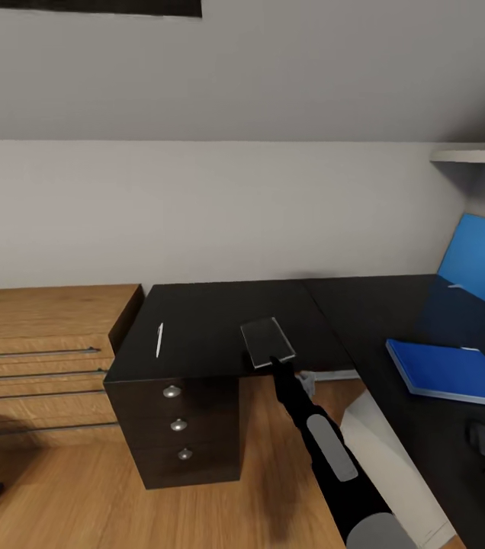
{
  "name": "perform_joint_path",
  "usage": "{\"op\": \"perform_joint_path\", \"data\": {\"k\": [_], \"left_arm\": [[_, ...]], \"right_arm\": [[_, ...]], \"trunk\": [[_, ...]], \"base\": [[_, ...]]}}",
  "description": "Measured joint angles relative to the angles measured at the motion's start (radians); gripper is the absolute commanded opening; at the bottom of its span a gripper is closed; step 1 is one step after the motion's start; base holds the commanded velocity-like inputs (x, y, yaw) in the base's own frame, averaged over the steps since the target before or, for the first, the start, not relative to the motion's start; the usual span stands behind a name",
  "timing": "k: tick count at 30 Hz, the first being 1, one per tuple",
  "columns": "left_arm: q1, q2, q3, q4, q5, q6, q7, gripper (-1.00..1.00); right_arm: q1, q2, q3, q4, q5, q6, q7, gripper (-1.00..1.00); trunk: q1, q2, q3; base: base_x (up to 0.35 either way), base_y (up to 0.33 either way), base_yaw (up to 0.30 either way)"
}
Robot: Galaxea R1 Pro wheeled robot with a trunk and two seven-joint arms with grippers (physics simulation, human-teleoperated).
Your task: In the bedroom, organize the workspace by keeping the computer under the desk, ensuring the monitor is on the desk, placing the keyboard on the desk next to the monitor, placing the mouse on the desk next to the keyboard, moving the folder from the swivel chair onto the desk next to the mouse, stacking the notebook on top of the folder with the pen on top of the notebook, and positioning the swivel chair next to the desk.
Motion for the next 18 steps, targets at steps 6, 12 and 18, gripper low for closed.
{"op": "perform_joint_path", "data": {"k": [6, 12, 18], "left_arm": [[0.0, 0.0, 0.0, 0.008, -0.001, 0.0, 0.0, 1.0], [0.0, 0.0, 0.0, 0.018, -0.001, 0.0, 0.0, 1.0], [0.0, 0.0, -0.004, 0.03, -0.002, 0.0, 0.0, 1.0]], "right_arm": [[0.023, -0.037, -0.035, -0.07, 0.001, -0.03, -0.007, -1.0], [0.025, -0.054, -0.248, -0.118, -0.001, -0.036, -0.099, -1.0], [0.026, -0.088, -0.394, -0.195, 0.0, -0.037, -0.134, -1.0]], "trunk": [[-0.023, 0.042, 0.018], [-0.027, 0.049, 0.018], [-0.027, 0.049, 0.014]], "base": [[0.0, 0.0, -0.057], [0.0, 0.0, -0.21], [0.0, 0.0, -0.243]]}}
